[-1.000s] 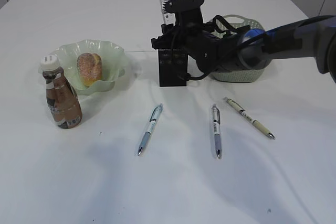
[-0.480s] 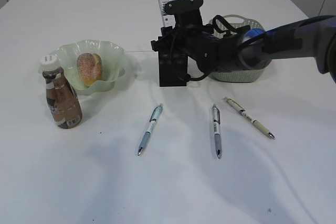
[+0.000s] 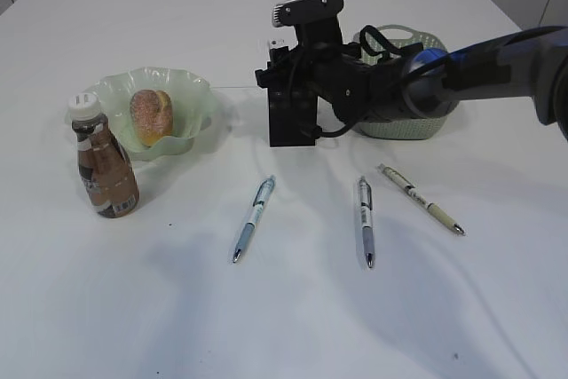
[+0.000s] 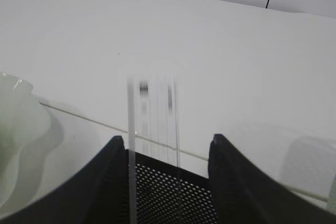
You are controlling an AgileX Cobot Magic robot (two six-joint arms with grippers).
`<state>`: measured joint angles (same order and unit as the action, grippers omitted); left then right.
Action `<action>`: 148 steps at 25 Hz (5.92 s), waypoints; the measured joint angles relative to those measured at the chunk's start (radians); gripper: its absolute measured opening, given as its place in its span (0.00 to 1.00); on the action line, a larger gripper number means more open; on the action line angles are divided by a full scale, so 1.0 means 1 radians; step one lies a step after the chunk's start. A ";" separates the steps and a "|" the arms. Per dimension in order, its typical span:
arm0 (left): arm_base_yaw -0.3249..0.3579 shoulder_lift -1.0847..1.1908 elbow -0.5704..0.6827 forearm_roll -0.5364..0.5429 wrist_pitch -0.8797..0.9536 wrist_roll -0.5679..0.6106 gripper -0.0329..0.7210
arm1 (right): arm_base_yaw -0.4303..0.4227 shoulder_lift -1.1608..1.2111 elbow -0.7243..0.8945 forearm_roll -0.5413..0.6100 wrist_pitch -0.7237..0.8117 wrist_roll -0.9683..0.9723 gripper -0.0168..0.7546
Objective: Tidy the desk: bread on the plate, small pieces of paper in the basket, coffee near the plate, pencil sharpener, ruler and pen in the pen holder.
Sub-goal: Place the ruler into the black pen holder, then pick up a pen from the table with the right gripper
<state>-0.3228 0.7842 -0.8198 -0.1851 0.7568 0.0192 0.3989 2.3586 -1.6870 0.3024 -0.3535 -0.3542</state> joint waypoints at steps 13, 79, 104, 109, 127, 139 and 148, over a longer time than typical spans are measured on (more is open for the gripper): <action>0.000 0.000 0.000 0.000 -0.002 0.000 0.57 | 0.000 -0.063 0.000 0.004 0.045 0.000 0.57; 0.000 0.034 0.000 0.128 0.351 -0.038 0.57 | 0.000 -0.664 0.166 -0.420 1.593 0.354 0.57; 0.000 0.052 0.000 0.122 0.399 -0.040 0.57 | -0.124 -0.352 -0.009 -0.328 1.580 0.170 0.57; 0.000 0.052 0.000 0.122 0.426 -0.040 0.57 | -0.143 -0.276 -0.064 -0.326 1.577 0.132 0.55; 0.000 0.052 0.000 0.113 0.427 -0.040 0.57 | -0.218 -0.149 -0.075 -0.324 1.575 0.117 0.47; 0.000 0.052 0.000 0.111 0.426 -0.040 0.57 | -0.218 -0.092 -0.076 -0.302 1.559 0.056 0.47; 0.000 0.052 0.000 0.104 0.424 -0.043 0.57 | -0.218 -0.082 -0.076 -0.296 1.537 0.045 0.47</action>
<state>-0.3228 0.8364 -0.8198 -0.0813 1.1806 -0.0234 0.1805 2.2761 -1.7630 0.0067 1.1838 -0.3094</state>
